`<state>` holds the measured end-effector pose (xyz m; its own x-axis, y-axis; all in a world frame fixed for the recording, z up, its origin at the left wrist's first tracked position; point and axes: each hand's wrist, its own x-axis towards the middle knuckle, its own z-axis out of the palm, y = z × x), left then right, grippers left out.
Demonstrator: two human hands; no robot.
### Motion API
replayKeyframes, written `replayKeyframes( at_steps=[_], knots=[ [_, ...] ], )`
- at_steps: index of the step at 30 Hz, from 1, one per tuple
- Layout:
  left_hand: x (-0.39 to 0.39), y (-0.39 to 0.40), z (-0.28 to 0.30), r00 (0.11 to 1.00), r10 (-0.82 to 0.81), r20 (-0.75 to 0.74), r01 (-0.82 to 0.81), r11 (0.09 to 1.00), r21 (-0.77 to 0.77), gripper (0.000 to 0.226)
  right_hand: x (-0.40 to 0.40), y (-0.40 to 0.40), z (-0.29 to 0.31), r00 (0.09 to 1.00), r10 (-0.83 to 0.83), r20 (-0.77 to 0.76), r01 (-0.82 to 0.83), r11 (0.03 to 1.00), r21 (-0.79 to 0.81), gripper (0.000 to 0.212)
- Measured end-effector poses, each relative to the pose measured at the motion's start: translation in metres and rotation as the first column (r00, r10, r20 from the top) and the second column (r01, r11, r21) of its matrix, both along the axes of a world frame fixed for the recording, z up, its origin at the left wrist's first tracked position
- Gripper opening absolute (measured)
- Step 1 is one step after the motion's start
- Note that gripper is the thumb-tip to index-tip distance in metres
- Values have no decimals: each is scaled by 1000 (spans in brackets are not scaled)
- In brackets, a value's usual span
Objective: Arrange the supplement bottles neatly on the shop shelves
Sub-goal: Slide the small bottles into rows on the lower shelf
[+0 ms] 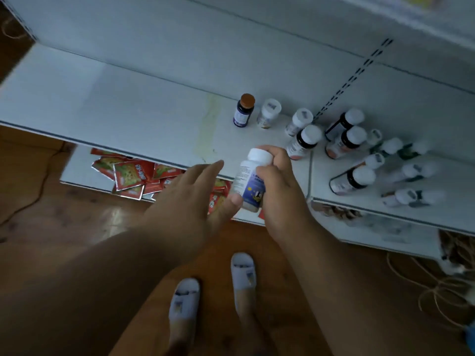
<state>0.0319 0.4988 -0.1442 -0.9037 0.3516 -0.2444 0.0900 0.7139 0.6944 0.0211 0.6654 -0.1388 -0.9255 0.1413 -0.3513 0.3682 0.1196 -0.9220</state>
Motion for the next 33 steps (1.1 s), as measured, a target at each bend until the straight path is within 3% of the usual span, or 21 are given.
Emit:
replayKeyframes(
  at_steps=[6,13,17,19,24,33],
  knots=[
    [86,-5,170,966,-250,-62,235,954,-186,99,108,8,160,997,18,-74,-19,1000,-19,26],
    [126,69,292,870,-439,-223,394,893,-219,98,194,77,283,932,-276,-237,247,958,-145,34],
    [138,144,330,814,-491,-311,462,871,-166,91,225,144,331,887,-337,-316,321,941,-105,31],
    [145,187,344,823,-454,-342,451,888,-94,82,236,186,350,872,-340,-351,342,938,-59,31],
    [165,295,370,832,-404,-380,463,883,75,86,258,295,388,864,-256,-434,328,939,100,34],
    [132,399,363,821,-375,-430,400,916,-34,86,210,402,396,909,-124,-397,259,917,305,41]
  ],
)
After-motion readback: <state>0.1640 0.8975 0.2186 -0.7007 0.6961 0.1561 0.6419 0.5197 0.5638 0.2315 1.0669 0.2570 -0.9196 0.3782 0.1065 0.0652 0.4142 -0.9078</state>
